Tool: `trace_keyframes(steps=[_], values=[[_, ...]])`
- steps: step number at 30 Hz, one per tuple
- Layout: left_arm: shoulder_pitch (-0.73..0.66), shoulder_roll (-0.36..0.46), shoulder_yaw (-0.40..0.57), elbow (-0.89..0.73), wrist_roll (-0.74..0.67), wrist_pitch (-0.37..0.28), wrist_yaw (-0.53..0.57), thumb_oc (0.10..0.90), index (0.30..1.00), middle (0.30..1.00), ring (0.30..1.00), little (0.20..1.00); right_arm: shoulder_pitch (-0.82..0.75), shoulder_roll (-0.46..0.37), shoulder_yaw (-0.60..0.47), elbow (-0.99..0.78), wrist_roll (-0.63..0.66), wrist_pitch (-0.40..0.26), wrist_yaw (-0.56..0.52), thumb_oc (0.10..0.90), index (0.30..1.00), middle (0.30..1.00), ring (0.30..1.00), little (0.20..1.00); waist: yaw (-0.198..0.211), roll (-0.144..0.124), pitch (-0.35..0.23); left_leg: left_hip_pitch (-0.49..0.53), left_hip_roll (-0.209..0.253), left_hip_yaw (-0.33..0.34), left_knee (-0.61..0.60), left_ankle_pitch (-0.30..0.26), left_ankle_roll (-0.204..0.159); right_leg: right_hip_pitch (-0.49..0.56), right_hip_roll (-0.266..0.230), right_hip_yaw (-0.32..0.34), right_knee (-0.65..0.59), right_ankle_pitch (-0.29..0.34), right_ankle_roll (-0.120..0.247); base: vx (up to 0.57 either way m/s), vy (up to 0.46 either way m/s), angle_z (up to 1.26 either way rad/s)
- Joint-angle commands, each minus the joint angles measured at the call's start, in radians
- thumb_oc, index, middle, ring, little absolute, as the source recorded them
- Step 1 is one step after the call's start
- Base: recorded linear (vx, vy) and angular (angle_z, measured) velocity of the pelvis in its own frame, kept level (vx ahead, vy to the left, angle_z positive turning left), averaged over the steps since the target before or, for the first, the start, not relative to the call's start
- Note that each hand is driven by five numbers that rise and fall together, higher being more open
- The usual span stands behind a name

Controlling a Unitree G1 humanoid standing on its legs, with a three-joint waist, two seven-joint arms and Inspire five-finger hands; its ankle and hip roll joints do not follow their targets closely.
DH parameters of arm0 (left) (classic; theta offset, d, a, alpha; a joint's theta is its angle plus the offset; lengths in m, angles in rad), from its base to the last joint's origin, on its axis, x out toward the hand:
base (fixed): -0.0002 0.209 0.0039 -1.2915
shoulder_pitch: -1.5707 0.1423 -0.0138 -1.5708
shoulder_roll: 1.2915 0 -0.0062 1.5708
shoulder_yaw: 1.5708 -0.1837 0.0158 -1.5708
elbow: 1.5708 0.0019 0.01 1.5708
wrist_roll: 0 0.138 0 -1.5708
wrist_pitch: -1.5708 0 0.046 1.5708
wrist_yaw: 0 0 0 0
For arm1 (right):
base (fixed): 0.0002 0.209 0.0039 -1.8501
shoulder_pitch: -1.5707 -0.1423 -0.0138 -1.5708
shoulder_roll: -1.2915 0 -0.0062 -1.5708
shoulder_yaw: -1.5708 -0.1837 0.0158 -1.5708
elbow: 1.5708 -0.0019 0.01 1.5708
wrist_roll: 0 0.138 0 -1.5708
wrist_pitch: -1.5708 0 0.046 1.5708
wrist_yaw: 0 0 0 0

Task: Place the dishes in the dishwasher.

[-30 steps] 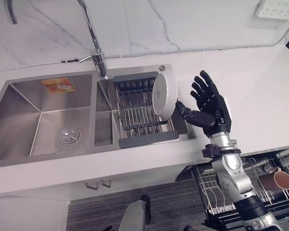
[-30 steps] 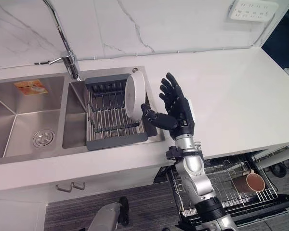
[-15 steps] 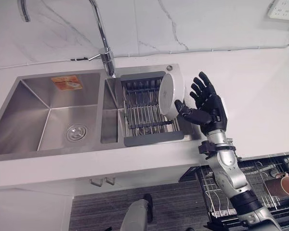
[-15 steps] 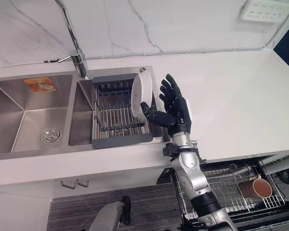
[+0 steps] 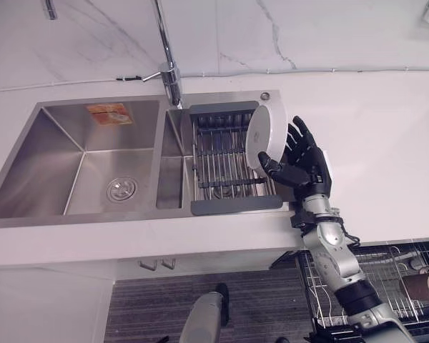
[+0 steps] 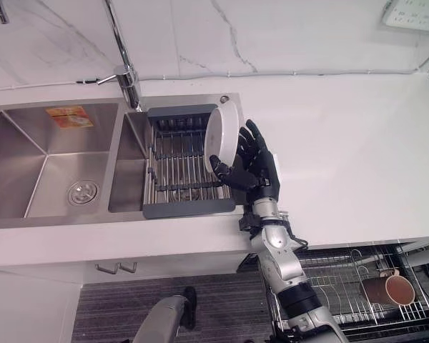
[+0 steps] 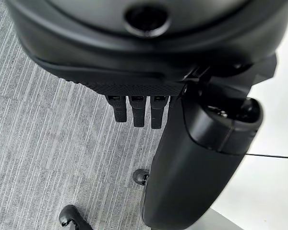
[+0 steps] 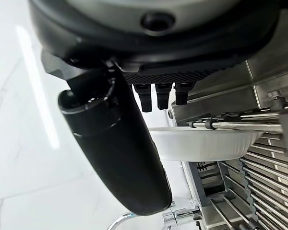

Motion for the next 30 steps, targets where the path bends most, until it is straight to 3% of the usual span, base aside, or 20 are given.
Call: trace_keyframes(steps=[1,10,11,12,13,15,26,30], values=[[0.044,0.029,-0.044,0.002,0.012,-0.025,0.007,0.8,0.9,0.9,0.9,0.9,-0.123,0.002,-0.027,-0.047,0.01,-0.092,0.014,0.8,0.9,0.9,0.9,0.9,0.023,0.01,-0.008,-0.044,0.028,0.012,-0.122,0.033,-0.087,0.077,0.014,-0.015,0.057,-0.133,-0.032,0.0,0.0,0.0],[0.049,0.031,-0.042,-0.003,0.024,-0.023,0.007,0.8,0.9,0.9,0.9,0.9,-0.149,0.007,-0.032,-0.023,-0.035,-0.081,-0.014,0.8,0.9,0.9,0.9,0.9,0.034,0.014,-0.001,-0.05,0.027,0.008,-0.122,0.039,-0.089,0.082,0.012,-0.024,0.057,-0.134,-0.032,0.02,0.006,0.04],[0.048,0.033,-0.043,-0.004,0.027,-0.023,0.006,0.8,0.9,0.9,0.9,0.9,-0.154,0.005,-0.03,-0.022,-0.052,-0.075,-0.025,0.778,0.867,0.867,0.867,0.867,0.036,0.015,0.0,-0.051,0.026,0.007,-0.122,0.04,-0.089,0.082,0.012,-0.026,0.057,-0.134,-0.032,0.0,0.0,0.0],[0.049,0.034,-0.042,-0.004,0.03,-0.024,0.004,0.8,0.9,0.9,0.9,0.9,-0.159,0.003,-0.029,-0.019,-0.065,-0.073,-0.031,0.549,0.524,0.524,0.524,0.524,0.038,0.015,0.001,-0.052,0.026,0.006,-0.122,0.04,-0.089,0.083,0.012,-0.027,0.057,-0.135,-0.032,0.0,0.0,0.0],[0.049,0.035,-0.043,-0.004,0.031,-0.025,0.003,0.8,0.9,0.9,0.9,0.9,-0.162,0.001,-0.029,-0.017,-0.068,-0.071,-0.033,0.527,0.491,0.491,0.491,0.491,0.039,0.015,0.001,-0.052,0.025,0.005,-0.122,0.041,-0.089,0.083,0.012,-0.027,0.057,-0.135,-0.033,0.0,0.0,0.0],[0.05,0.035,-0.046,-0.001,0.032,-0.029,0.003,0.8,0.9,0.9,0.9,0.9,-0.175,-0.005,-0.026,-0.01,-0.087,-0.065,-0.04,0.403,0.305,0.305,0.305,0.305,0.042,0.015,0.004,-0.053,0.024,0.002,-0.122,0.041,-0.09,0.084,0.012,-0.029,0.057,-0.134,-0.033,0.01,0.001,0.02],[0.049,0.037,-0.046,-0.006,0.04,-0.031,-0.005,0.8,0.9,0.9,0.9,0.9,-0.205,-0.012,-0.015,0.009,-0.152,-0.088,-0.106,0.4,0.3,0.3,0.3,0.3,0.053,0.018,0.009,-0.055,0.019,-0.006,-0.122,0.044,-0.09,0.086,0.012,-0.037,0.057,-0.134,-0.034,0.0,0.0,0.07],[0.048,0.032,-0.047,-0.003,0.045,-0.036,-0.001,0.8,0.9,0.9,0.9,0.9,-0.197,-0.005,-0.026,-0.005,-0.168,-0.149,-0.159,0.4,0.3,0.3,0.3,0.3,0.048,0.017,0.007,-0.048,0.021,-0.003,-0.122,0.041,-0.089,0.086,0.011,-0.037,0.057,-0.13,-0.032,0.0,0.0,0.0]])
